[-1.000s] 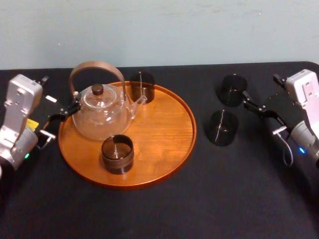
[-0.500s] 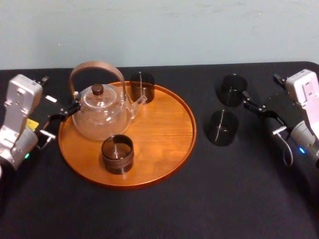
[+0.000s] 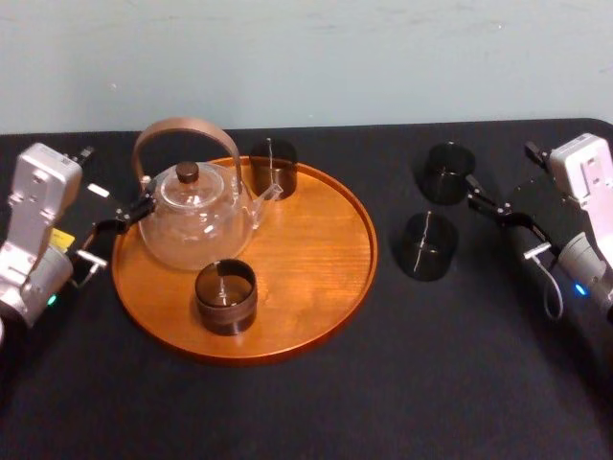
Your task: Pick up the glass from the table and place it on the tray.
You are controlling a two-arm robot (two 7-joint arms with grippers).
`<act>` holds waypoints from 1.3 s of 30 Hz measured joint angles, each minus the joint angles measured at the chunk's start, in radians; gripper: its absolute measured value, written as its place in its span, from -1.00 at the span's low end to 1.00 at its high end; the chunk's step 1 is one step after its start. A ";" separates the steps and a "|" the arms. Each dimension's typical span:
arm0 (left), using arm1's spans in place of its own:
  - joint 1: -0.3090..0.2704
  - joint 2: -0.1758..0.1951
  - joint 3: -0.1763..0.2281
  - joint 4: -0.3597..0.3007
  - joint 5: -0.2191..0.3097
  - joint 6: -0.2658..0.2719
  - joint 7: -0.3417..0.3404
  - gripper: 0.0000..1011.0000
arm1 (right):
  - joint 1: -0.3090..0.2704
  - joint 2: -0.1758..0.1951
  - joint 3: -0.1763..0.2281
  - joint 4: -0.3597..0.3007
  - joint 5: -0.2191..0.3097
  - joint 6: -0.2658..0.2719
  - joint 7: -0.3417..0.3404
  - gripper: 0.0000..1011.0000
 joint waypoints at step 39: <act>0.000 0.000 0.000 0.000 0.000 0.000 0.000 1.00 | -0.261 0.055 0.081 -0.242 0.056 -0.026 0.157 0.98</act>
